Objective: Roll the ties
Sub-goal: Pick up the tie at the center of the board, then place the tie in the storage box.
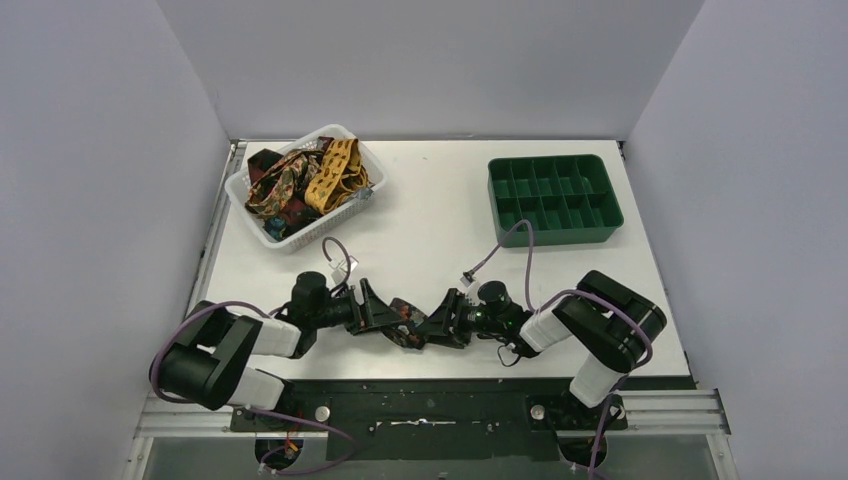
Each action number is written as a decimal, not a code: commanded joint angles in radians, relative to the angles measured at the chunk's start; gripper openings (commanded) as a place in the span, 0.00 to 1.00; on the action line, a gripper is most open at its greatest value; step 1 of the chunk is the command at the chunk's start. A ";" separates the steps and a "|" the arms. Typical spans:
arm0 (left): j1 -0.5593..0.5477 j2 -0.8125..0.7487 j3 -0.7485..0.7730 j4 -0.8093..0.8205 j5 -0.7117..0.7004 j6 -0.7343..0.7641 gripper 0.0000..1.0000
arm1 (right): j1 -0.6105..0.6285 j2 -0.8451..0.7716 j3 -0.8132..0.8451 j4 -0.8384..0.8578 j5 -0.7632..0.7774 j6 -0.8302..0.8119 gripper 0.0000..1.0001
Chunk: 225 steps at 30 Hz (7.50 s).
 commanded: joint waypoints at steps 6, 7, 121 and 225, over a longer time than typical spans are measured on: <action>-0.059 0.076 -0.005 0.161 0.008 -0.044 0.78 | -0.003 0.047 0.010 0.120 -0.012 0.022 0.45; -0.063 0.083 -0.012 0.175 0.006 -0.050 0.77 | -0.004 0.052 0.008 0.128 -0.013 0.024 0.45; -0.161 -0.576 0.457 -0.616 -0.053 0.405 0.45 | -0.086 -0.149 0.609 -0.664 -0.765 -0.892 0.00; -0.042 -0.731 0.435 -0.953 -0.527 0.382 0.97 | -0.512 0.299 1.469 -1.702 0.622 -1.131 0.00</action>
